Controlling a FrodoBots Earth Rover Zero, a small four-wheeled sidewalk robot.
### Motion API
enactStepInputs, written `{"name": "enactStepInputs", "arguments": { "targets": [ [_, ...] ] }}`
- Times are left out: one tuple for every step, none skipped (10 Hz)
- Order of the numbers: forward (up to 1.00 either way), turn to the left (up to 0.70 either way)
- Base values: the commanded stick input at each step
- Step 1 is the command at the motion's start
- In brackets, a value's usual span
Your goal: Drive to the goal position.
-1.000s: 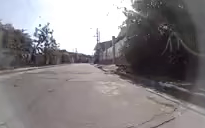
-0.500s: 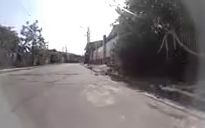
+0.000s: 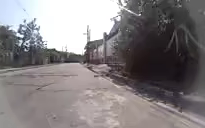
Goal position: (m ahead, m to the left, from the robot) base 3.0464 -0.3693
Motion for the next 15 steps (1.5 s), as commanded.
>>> {"name": "enactStepInputs", "arguments": {
  "targets": [
    [1.0,0.0],
    [1.0,0.02],
    [1.0,0.03],
    [1.0,0.05],
    [1.0,0.06],
    [1.0,0.36],
    [1.0,0.4],
    [1.0,0.12],
    [1.0,0.02],
    [1.0,0.0],
    [1.0,0.0],
    [1.0,0.0],
    [1.0,0.0],
    [1.0,0.0],
    [1.0,0.0]
  ]
}}
